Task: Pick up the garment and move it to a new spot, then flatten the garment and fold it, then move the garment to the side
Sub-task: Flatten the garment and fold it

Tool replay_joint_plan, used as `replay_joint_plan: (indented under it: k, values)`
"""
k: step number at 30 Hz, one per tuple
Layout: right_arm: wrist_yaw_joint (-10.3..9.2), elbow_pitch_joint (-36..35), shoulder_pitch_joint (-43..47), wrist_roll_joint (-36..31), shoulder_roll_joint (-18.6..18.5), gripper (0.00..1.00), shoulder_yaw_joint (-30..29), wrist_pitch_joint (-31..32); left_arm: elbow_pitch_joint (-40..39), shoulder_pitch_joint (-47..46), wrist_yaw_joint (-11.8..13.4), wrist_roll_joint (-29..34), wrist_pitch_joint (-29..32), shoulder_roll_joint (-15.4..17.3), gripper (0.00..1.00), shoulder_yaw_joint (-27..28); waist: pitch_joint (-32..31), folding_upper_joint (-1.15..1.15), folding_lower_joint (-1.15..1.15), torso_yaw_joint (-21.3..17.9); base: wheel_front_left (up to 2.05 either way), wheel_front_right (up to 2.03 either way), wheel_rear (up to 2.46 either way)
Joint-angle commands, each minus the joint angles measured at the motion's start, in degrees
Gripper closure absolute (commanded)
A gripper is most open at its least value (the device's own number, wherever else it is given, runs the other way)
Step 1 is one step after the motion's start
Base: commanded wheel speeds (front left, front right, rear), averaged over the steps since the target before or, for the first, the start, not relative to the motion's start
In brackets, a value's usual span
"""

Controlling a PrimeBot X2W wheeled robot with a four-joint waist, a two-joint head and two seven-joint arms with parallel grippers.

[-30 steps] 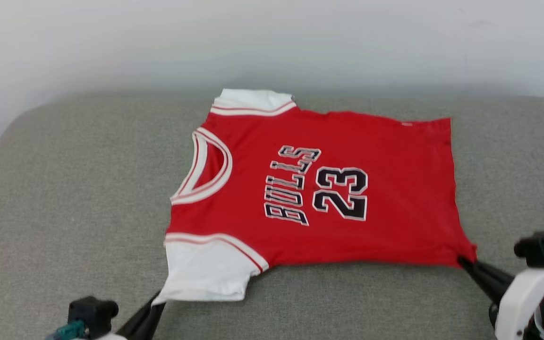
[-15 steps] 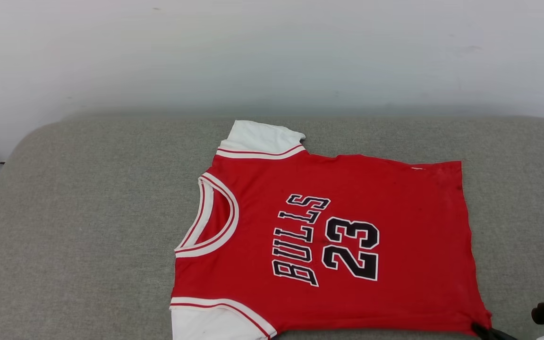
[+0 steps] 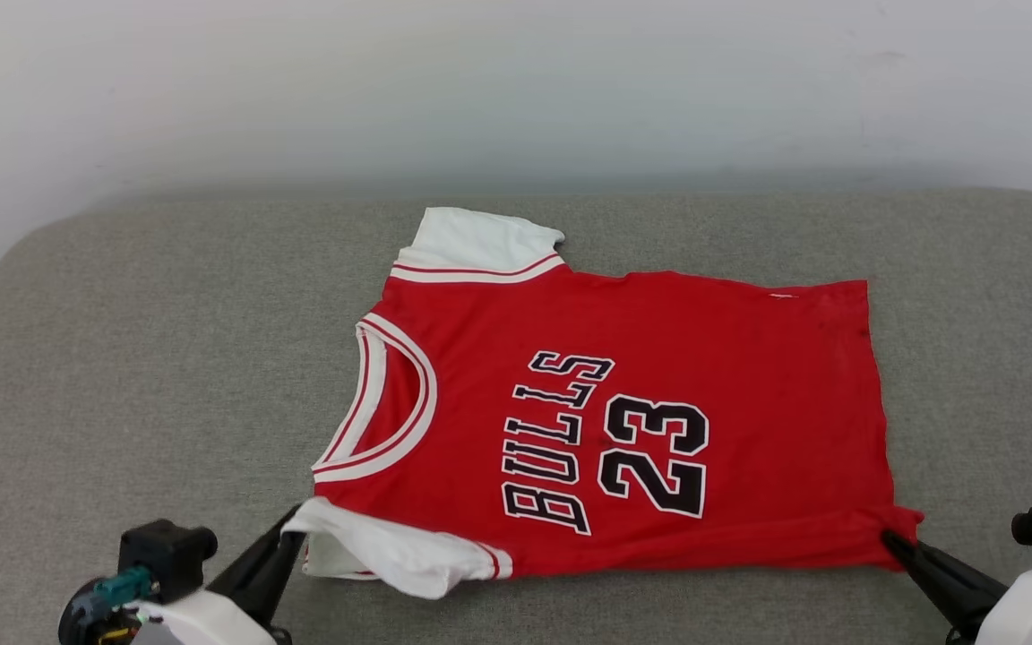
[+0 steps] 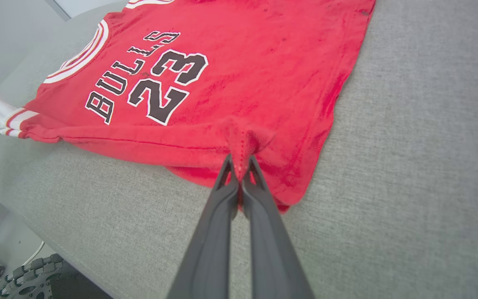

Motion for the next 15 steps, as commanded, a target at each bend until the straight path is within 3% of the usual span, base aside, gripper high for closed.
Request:
replay_joint_plan:
  k: [1, 7, 15]
  values:
    - [-0.09, -0.46, -1.12, 0.25, 0.10, 1.00, -0.35, 0.03, 0.69, -2.10, -0.32, 0.61, -0.36, -0.26, 1.00, 0.32, 0.80, 0.00, 0.00, -0.67, 0.00, 0.00, 0.00]
    - [-0.08, -0.85, -5.21, -0.18, 1.06, 1.00, -1.38, 1.28, 7.68, -15.40, -3.80, 3.51, 1.36, -0.35, 1.00, 0.05, 6.03, 0.00, 0.00, -3.12, 0.00, 0.00, 0.00]
    - [-0.08, 0.90, -10.53, -1.20, 3.08, 1.00, -0.30, 2.01, 17.56, -26.22, -7.05, 5.06, 2.60, -1.77, 1.00, -1.34, 11.74, 0.00, 0.00, -4.89, 0.00, 0.00, 0.00]
